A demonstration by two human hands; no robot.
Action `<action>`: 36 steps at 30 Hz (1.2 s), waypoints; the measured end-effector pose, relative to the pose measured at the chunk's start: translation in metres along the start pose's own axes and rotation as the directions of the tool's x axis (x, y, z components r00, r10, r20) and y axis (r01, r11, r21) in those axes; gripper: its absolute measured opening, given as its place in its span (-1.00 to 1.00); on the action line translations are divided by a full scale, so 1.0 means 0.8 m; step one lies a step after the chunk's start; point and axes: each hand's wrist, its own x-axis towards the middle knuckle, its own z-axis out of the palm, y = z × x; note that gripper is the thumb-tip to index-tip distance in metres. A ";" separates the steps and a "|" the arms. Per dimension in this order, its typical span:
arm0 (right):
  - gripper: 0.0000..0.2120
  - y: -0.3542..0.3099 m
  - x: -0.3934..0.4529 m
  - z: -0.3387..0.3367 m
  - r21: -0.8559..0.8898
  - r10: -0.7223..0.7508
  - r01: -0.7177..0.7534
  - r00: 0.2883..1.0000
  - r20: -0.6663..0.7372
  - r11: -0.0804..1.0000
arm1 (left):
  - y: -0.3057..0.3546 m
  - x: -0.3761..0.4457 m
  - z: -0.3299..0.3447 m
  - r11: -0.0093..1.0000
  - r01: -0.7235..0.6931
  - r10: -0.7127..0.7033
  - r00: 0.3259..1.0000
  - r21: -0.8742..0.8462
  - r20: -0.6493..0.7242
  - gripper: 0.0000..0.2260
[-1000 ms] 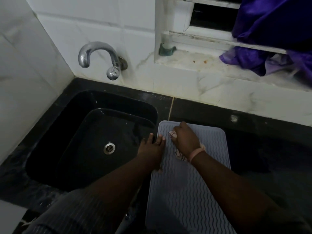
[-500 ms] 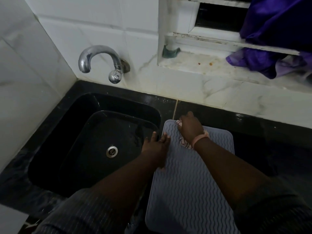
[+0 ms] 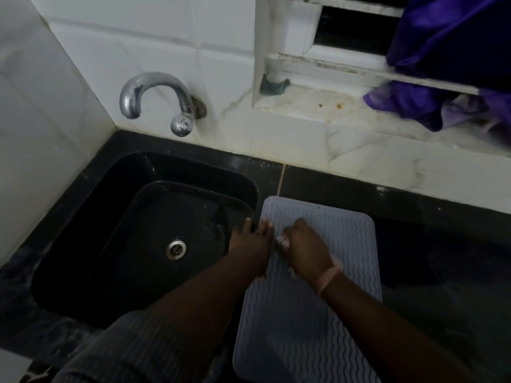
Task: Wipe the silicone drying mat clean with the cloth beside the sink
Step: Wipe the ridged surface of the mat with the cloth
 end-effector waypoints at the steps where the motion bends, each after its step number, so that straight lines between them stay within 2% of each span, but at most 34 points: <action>1: -0.80 0.004 0.015 -0.003 -0.013 -0.002 0.002 1.000 -0.021 1.000 | -0.001 -0.001 0.000 1.000 -0.004 0.004 1.000 0.000 -0.001 0.17; 7: -0.78 0.019 0.103 -0.024 -0.185 0.035 -0.042 0.999 -0.037 0.982 | -0.003 0.002 -0.002 1.000 -0.008 0.009 0.999 -0.021 0.038 0.16; 11: -0.73 0.016 0.115 -0.024 -0.248 0.081 -0.083 0.997 -0.017 0.965 | -0.003 0.003 -0.003 1.000 -0.004 0.004 0.999 -0.015 0.048 0.17; 18: -0.76 0.005 0.055 -0.014 -0.129 0.116 -0.115 0.993 0.004 0.985 | 0.001 -0.001 -0.008 1.000 0.012 -0.013 0.999 0.011 0.043 0.16; 23: -0.80 -0.001 -0.006 -0.006 0.000 0.096 -0.097 0.988 0.120 0.995 | 0.001 -0.002 -0.008 1.000 0.009 -0.009 0.999 0.009 0.047 0.16; 30: -0.86 0.022 0.008 -0.005 0.045 0.060 -0.060 0.998 -0.007 0.997 | 0.002 -0.004 -0.012 1.000 0.013 -0.013 0.998 -0.001 0.058 0.15; 33: -0.77 0.026 0.037 -0.014 0.012 0.058 -0.058 0.997 -0.040 0.998 | 0.003 -0.005 -0.014 1.000 0.008 -0.008 0.998 0.008 0.065 0.14; 36: -0.76 0.036 0.073 -0.024 -0.022 0.083 -0.084 0.995 -0.052 0.996 | 0.003 -0.005 -0.013 1.000 0.001 0.000 0.998 -0.001 0.060 0.11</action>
